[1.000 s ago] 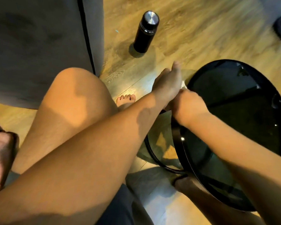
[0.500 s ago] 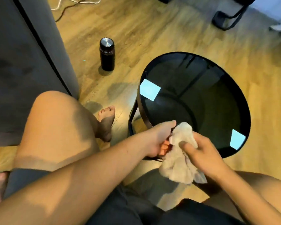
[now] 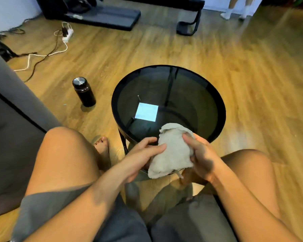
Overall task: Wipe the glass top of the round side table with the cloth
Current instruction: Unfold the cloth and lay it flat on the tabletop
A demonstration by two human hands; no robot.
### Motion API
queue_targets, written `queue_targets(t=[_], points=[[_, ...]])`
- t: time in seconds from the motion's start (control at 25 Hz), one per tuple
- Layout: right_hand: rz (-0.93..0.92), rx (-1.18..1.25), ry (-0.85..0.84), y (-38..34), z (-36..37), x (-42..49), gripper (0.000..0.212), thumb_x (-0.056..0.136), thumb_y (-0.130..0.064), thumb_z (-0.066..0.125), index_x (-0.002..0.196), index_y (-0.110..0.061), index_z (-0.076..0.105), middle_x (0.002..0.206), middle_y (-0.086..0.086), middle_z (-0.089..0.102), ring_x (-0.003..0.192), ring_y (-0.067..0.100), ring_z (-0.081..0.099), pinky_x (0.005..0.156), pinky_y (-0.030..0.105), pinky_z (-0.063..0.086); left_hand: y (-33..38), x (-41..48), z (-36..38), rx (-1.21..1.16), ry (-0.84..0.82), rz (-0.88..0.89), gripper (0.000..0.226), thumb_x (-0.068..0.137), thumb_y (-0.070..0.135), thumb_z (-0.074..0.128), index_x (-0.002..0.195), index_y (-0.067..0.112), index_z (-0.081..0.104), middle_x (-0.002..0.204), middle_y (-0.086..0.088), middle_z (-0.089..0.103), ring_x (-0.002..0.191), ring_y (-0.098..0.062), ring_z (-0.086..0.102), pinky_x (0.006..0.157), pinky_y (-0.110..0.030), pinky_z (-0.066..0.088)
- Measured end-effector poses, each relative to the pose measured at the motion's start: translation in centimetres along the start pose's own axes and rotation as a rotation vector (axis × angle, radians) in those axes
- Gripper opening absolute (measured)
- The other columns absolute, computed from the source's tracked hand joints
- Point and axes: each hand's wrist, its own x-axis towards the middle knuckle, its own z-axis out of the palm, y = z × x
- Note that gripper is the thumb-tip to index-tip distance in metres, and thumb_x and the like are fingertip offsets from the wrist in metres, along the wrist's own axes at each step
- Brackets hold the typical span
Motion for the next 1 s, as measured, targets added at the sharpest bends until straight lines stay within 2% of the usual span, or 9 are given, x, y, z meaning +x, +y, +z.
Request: queue_targets(t=[0.12,0.24,0.32,0.44,0.52,0.64,0.72,0.84,1.0], points=[[0.065,-0.082,-0.017,-0.1,-0.4,-0.6,0.048,0.089,-0.050,0.058,0.121,-0.015,0.066,0.108,0.009,0.074,0.101,0.026,0.071,0.089,0.042,0.053,0.6,0.1,0.6,0.147,-0.018,0.226,0.062,0.085,0.026,0.076,0.138,0.037,0.045,0.131,0.018,0.055,0.120,-0.003,0.053,0.101,-0.027,0.047],[0.065,-0.154,0.006,-0.4,-0.3,-0.8,0.054,0.088,-0.057,0.052,0.118,-0.014,0.067,0.103,0.007,0.075,0.096,0.022,0.072,0.085,0.037,0.055,1.0,0.6,0.1,0.271,0.136,0.414,0.018,0.093,0.024,0.067,0.109,0.030,0.071,0.107,0.012,0.071,0.104,-0.007,0.064,0.096,-0.041,0.054],[0.071,-0.163,-0.046,-0.5,-0.2,-0.9,0.051,0.088,-0.055,0.051,0.116,-0.015,0.066,0.104,0.007,0.075,0.098,0.020,0.072,0.085,0.032,0.055,1.0,0.7,-0.8,0.264,0.200,0.462,0.011,0.093,0.023,0.066,0.098,0.029,0.074,0.098,0.008,0.073,0.098,-0.012,0.067,0.093,-0.045,0.055],[0.076,-0.145,-0.199,-0.5,0.1,-0.8,0.051,0.092,-0.054,0.049,0.120,-0.015,0.063,0.114,0.013,0.070,0.107,0.027,0.068,0.095,0.038,0.052,0.8,0.7,-1.4,0.242,0.008,0.421,0.037,0.083,0.037,0.076,0.118,0.034,0.064,0.113,0.012,0.069,0.109,-0.011,0.064,0.095,-0.037,0.053],[0.096,-0.204,-0.202,-0.2,0.6,-0.7,0.049,0.095,-0.056,0.043,0.118,-0.018,0.064,0.116,0.013,0.070,0.108,0.026,0.068,0.103,0.043,0.048,0.1,0.7,-1.1,0.301,-0.054,0.382,0.046,0.081,0.041,0.077,0.123,0.030,0.061,0.117,0.010,0.068,0.111,-0.011,0.064,0.094,-0.035,0.054],[0.041,-0.319,-0.199,0.4,0.8,-0.4,0.050,0.092,-0.058,0.047,0.116,-0.018,0.067,0.117,0.013,0.068,0.108,0.027,0.068,0.104,0.051,0.047,-0.3,0.7,-1.5,0.265,0.063,0.403,0.030,0.091,0.045,0.064,0.109,0.021,0.070,0.102,0.003,0.073,0.100,-0.016,0.068,0.087,-0.041,0.056],[-0.091,-0.384,-0.236,0.5,0.4,-0.4,0.037,0.095,-0.043,0.056,0.119,-0.016,0.067,0.118,0.012,0.069,0.110,0.026,0.067,0.099,0.054,0.049,0.0,0.5,-2.2,0.186,0.139,0.411,0.022,0.097,0.036,0.058,0.103,0.022,0.073,0.095,0.004,0.075,0.094,-0.014,0.069,0.082,-0.035,0.056],[-0.192,-0.504,-0.229,0.4,0.1,-0.5,0.025,0.092,-0.023,0.066,0.117,-0.018,0.069,0.115,0.006,0.070,0.107,0.019,0.068,0.093,0.050,0.055,0.6,0.1,-2.8,0.129,0.169,0.413,0.020,0.099,0.023,0.053,0.102,0.025,0.073,0.097,0.009,0.075,0.097,-0.008,0.069,0.082,-0.023,0.055],[-0.327,-0.585,-0.180,0.4,0.3,-0.6,0.012,0.088,-0.024,0.071,0.098,-0.017,0.072,0.099,0.005,0.071,0.094,0.020,0.070,0.082,0.044,0.059,0.5,0.2,-2.8,0.182,0.129,0.408,0.017,0.098,0.022,0.057,0.107,0.022,0.072,0.101,0.007,0.074,0.100,-0.012,0.069,0.084,-0.028,0.056]])
